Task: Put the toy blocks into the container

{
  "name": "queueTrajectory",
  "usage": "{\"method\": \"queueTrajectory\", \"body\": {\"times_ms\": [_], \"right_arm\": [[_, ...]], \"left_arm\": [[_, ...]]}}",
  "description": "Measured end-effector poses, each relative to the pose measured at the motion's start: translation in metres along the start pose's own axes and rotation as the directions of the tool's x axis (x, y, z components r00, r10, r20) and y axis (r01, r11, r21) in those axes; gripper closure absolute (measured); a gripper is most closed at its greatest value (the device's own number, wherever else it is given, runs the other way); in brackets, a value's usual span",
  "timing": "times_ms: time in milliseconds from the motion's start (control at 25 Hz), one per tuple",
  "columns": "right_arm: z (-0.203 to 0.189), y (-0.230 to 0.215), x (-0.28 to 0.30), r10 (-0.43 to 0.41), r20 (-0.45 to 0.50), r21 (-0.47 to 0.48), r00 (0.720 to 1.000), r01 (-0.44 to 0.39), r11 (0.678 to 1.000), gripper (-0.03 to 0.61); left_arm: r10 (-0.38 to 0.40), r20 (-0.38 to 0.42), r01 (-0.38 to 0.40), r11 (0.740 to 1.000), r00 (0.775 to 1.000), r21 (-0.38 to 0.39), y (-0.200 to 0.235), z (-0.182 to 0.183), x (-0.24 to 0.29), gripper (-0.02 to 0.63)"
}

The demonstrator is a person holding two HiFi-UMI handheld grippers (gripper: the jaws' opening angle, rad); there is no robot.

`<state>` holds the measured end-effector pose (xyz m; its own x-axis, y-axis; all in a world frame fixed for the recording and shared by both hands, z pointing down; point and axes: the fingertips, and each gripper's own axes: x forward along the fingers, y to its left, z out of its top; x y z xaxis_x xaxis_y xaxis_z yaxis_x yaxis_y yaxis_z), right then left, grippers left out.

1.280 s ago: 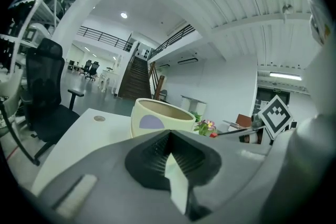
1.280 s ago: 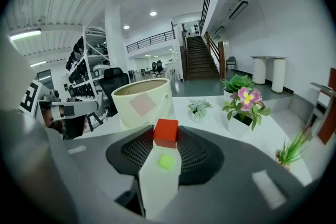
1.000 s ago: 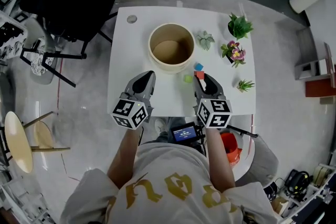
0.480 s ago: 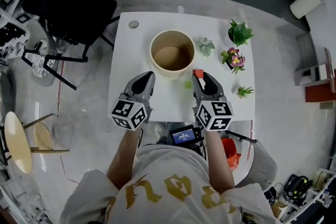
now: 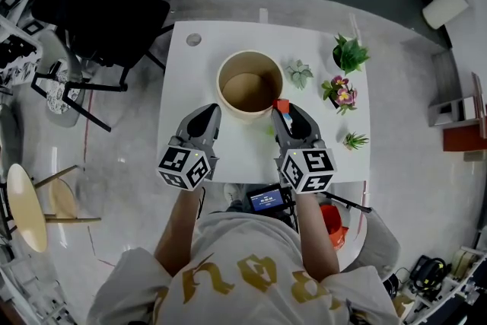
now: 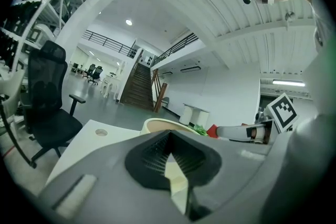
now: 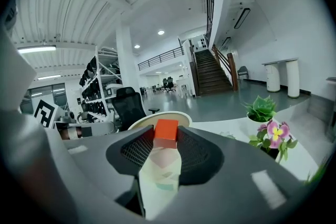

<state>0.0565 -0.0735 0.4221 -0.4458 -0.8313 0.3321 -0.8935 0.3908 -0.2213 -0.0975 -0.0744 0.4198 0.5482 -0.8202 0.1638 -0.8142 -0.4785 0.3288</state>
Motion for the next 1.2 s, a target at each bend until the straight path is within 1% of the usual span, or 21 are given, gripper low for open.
{"method": "queueTrajectory", "body": {"times_ms": [240, 680, 880, 1120, 1200], "right_arm": [[0.007, 0.006, 0.014, 0.041, 0.007, -0.028, 0.999, -0.041, 0.999, 0.411], [0.004, 0.010, 0.035, 0.079, -0.028, -0.071, 0.996, -0.081, 0.994, 0.411], [0.003, 0.018, 0.039, 0.135, -0.021, -0.081, 0.991, -0.136, 0.987, 0.410], [-0.005, 0.021, 0.044, 0.151, -0.047, -0.092, 0.987, -0.155, 0.984, 0.437], [-0.006, 0.021, 0.045, 0.151, -0.048, -0.094, 0.987, -0.155, 0.983, 0.437]], "left_arm": [[0.016, 0.002, -0.016, 1.000, 1.000, -0.008, 0.008, 0.001, 0.008, 0.613], [0.033, 0.001, -0.033, 0.999, 0.999, -0.016, 0.016, 0.004, 0.016, 0.613], [0.031, -0.003, -0.031, 1.000, 1.000, -0.006, 0.018, 0.004, 0.020, 0.613], [0.042, -0.004, -0.042, 0.999, 0.999, -0.012, 0.020, 0.001, 0.020, 0.613], [0.044, -0.005, -0.044, 0.999, 0.999, -0.013, 0.021, 0.000, 0.020, 0.613]]}}
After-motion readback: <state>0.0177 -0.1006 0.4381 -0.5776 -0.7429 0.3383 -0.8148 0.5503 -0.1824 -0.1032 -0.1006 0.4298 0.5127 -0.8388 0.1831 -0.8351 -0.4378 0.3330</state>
